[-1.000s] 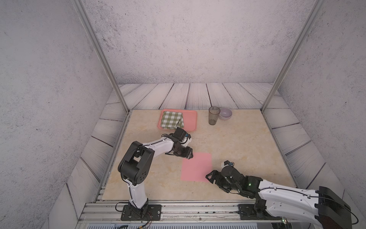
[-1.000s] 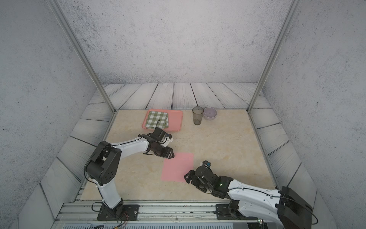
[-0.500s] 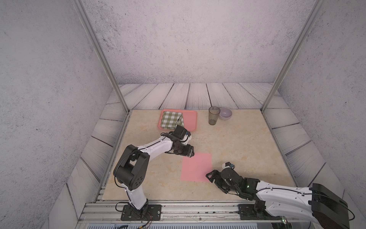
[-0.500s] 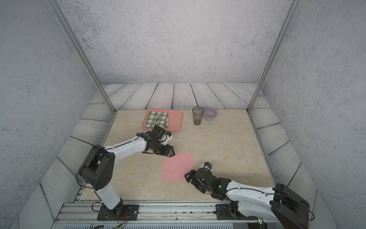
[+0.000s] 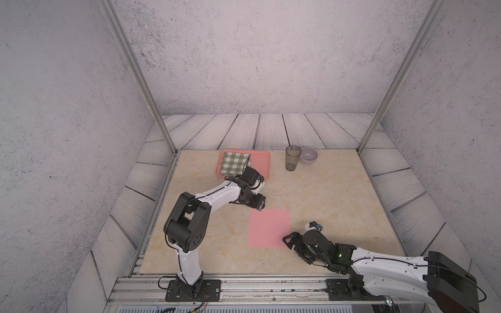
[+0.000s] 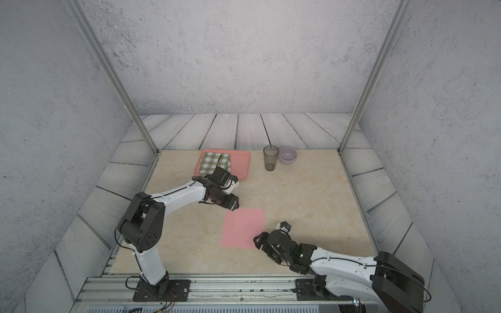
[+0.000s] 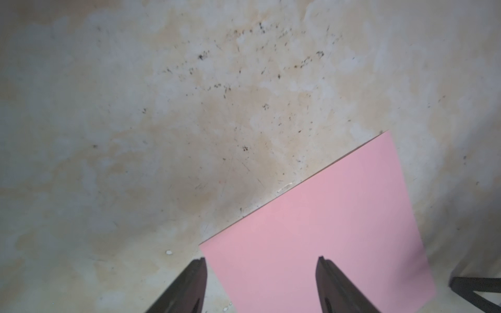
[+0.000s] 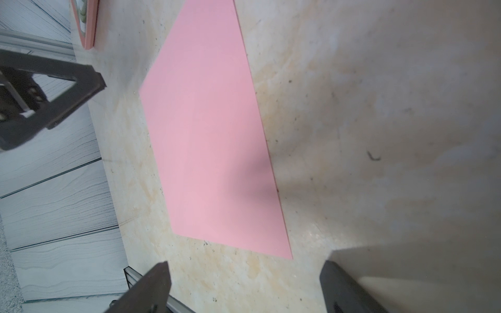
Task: Fold the square paper diagonally
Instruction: Pick up the paper from the center of the board.
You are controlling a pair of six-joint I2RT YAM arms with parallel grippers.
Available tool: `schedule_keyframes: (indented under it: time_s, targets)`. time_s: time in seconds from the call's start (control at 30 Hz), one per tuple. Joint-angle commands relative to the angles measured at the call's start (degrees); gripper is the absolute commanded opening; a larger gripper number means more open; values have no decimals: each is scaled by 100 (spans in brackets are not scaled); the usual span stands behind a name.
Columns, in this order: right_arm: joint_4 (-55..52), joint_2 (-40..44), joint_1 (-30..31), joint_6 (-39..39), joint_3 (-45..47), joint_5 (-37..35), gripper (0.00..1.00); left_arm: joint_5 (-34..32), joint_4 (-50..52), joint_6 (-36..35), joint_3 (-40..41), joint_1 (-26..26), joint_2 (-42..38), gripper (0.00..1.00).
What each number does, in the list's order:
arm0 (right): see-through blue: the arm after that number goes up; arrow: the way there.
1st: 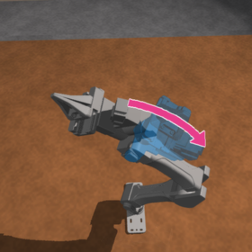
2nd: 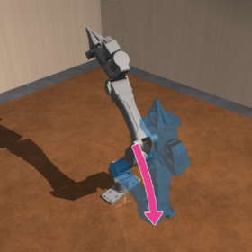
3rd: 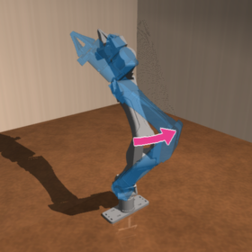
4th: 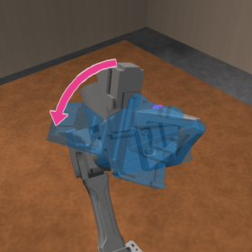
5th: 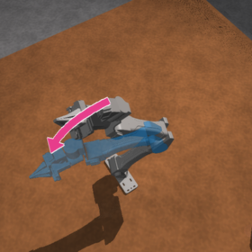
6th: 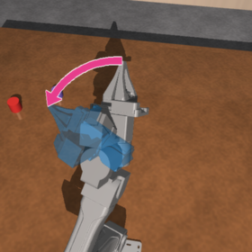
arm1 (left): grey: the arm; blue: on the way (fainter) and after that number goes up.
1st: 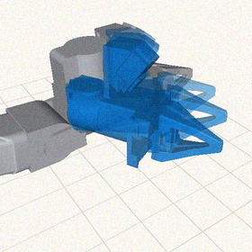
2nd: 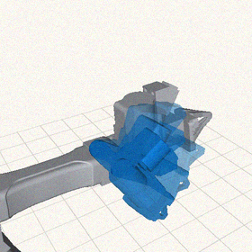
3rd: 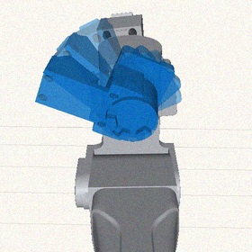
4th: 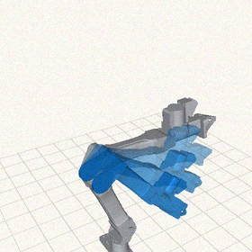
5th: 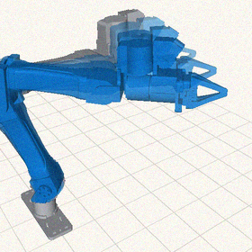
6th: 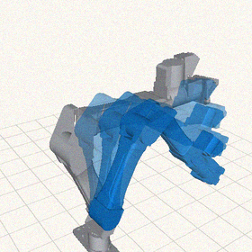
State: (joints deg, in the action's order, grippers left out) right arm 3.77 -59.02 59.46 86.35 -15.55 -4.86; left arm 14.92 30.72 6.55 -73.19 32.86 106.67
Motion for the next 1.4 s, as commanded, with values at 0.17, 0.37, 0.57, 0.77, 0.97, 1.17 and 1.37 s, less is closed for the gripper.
schedule_keyframes:
  time_s: [0.17, 0.37, 0.57, 0.77, 0.97, 1.17, 1.37]
  targets:
    - [35, -287, 30, -12, -9, 121, 91, -195, 251, -269, -143, 10, 185, 70]
    - [62, -329, 60, 12, 41, 121, 91, -323, 195, -319, -152, 10, 239, 69]
    - [75, -321, 101, 48, 26, 109, 91, -461, 258, -364, -152, 10, 377, 66]
    - [38, -287, 129, 58, 39, 30, 91, -657, 206, -338, 36, 10, 416, 65]
    - [-34, -197, 131, 85, 69, -74, 91, -633, 114, -277, -50, 10, 597, 65]
    - [-69, -153, 129, 111, 96, -112, 91, -508, 87, -234, 1, 10, 721, 65]
    - [-23, -216, 132, 103, 96, -85, 91, -364, -101, -155, 225, 10, 787, 63]
